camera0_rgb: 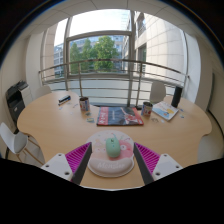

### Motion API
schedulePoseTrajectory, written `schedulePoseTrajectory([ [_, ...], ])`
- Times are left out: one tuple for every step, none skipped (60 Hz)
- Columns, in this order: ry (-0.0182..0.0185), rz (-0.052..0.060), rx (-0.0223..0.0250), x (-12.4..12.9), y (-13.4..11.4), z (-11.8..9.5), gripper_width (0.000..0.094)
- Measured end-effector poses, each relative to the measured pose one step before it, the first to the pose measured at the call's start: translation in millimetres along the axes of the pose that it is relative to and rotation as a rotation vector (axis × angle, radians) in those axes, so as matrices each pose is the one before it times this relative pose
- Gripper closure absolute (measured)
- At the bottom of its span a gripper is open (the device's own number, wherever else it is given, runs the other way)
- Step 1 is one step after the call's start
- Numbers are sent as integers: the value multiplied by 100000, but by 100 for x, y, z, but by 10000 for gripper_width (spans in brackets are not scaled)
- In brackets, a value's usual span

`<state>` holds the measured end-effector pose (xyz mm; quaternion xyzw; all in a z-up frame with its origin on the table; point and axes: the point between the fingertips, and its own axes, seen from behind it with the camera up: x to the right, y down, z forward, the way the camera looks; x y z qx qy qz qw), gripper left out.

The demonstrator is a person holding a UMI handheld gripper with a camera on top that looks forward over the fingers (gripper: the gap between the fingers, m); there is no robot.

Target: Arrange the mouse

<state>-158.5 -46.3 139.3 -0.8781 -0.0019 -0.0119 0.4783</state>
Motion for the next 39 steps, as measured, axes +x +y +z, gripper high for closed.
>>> schedulePoseTrajectory([
  [252,79,411,-54,-59,-873,86],
  [297,227,542,-32,-45,-856,86],
  [301,276,521,-65,-55,-913,84],
  [252,264,417,-79,-16,-860,85],
  [304,83,336,-180,-145,-1151,85],
  [294,51,258,-63,52,-923,85],
  [338,-27,221,-34,106,-783,86],
  [384,-64,298,-45,82,-795,85],
  [451,-134,428,-3,68,-861,83],
  [611,-189,477,8,81,-794,84],
  [537,-278,444,-12,101,-853,86],
  [519,-334,372,-24,110,-820,87],
  [384,-391,314,-42,114,-824,88],
  [342,-229,205,-160,178,-938,88],
  [395,-282,243,-47,129,-809,86],
  [429,-175,181,-9,172,-776,84],
  [192,-115,211,77,187,-589,86],
  [157,-129,112,-43,203,-628,85],
  [146,-109,47,-35,239,-659,84],
  [166,-3,-32,-38,249,-605,88],
  [159,136,-163,-25,280,-579,87],
  [-51,262,-241,-85,311,-572,86],
  [-105,371,-193,-159,353,-922,86],
  [-213,487,-175,-99,236,-511,86],
  [-159,308,-67,-96,224,-495,86],
  [-135,87,-90,-59,232,-435,85],
  [-90,-42,-26,-38,183,-471,86],
  [-9,-175,202,147,157,-337,89],
  [122,-44,193,19,91,-339,86],
  [238,44,197,53,112,-344,86],
  [206,200,11,20,150,-300,86],
  [200,260,-166,57,154,-287,86],
  [187,170,-266,80,204,-264,86],
  [213,-128,-114,55,99,-231,86],
  [210,-300,100,82,41,-177,87],
  [109,-353,268,40,17,-200,85],
  [18,-293,335,61,-32,-188,86],
  [-73,-185,306,19,-52,-190,87],
  [-175,53,268,-100,20,-38,87],
])
